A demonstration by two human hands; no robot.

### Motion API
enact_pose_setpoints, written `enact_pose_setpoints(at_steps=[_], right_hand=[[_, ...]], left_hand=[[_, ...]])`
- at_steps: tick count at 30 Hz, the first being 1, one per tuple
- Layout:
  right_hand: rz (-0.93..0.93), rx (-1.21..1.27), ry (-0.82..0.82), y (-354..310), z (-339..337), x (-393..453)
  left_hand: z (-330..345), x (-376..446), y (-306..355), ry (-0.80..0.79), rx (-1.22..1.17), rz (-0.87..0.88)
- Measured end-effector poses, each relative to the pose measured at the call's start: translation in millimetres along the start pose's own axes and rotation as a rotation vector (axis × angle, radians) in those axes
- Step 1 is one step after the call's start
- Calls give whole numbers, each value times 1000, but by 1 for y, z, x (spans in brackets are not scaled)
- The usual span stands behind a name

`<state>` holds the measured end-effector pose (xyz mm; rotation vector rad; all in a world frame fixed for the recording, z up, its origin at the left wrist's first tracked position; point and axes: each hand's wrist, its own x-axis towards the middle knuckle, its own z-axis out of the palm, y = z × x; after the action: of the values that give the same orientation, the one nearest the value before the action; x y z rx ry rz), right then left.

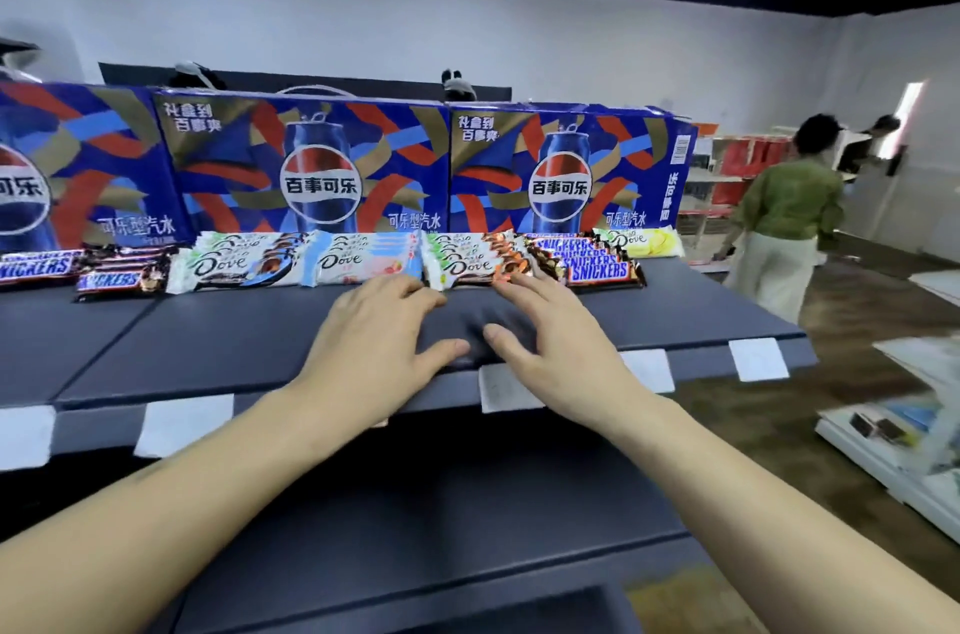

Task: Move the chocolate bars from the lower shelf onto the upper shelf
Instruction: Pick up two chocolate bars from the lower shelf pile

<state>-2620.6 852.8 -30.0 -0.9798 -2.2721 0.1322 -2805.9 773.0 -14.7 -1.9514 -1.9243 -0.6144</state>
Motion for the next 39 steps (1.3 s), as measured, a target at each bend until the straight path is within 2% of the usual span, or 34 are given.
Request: enact_pose_setpoints(at_steps=[6, 10, 17, 27, 34, 39], right_hand=[[-41, -60, 40, -59, 27, -36], [-116, -58, -14, -97, 49, -64], [-187, -47, -95, -161, 73, -115], [-197, 135, -284, -261, 124, -172], [-216, 205, -472, -331, 207, -174], [-150, 236, -586, -370, 291, -152]], left_hand=[[-19, -61, -34, -6, -10, 9], [-30, -110, -47, -2, -15, -5], [-57, -213, -74, -62, 49, -137], [-94, -341, -126, -169, 121, -320], [-94, -410, -200, -182, 108, -531], [-74, -428, -273, -174, 82, -640]])
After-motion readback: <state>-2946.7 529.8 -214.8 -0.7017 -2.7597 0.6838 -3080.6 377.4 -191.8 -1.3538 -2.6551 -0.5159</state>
